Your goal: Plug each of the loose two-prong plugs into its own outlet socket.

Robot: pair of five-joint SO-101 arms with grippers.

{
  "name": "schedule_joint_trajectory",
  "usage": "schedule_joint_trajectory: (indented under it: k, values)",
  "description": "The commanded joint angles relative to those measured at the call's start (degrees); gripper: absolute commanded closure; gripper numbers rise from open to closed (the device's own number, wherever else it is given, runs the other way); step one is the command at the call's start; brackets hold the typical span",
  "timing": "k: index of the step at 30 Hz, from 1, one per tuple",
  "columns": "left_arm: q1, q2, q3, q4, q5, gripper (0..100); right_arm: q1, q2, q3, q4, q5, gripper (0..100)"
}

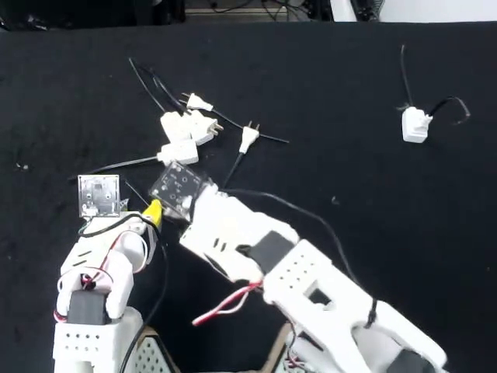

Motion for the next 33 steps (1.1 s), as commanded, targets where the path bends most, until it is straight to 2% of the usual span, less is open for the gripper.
schedule_joint_trajectory:
  k: [1,12,19,26,33]
  values:
    - [0.6,-0.5,-0.9,-0.3,-0.5,81,-1.0,-2.7,-0.3,-1.1,-0.1,98.8]
    - [0.0,-0.5,-3.9,-0.1,-0.2,81,-0.7,8.7,-3.1,-2.9,0.0,98.8]
    - [1.9,-0.5,-4.1,0.1,-0.4,81,-0.7,16.2,-6.4,-3.6,0.0,98.8]
    - [6.9,-0.4,-1.8,-0.3,-1.6,81,-0.8,14.1,-6.1,-3.1,-0.4,98.8]
    - [6.5,-0.4,0.6,-0.4,-4.3,81,-0.8,5.8,-2.2,-2.7,-0.4,98.8]
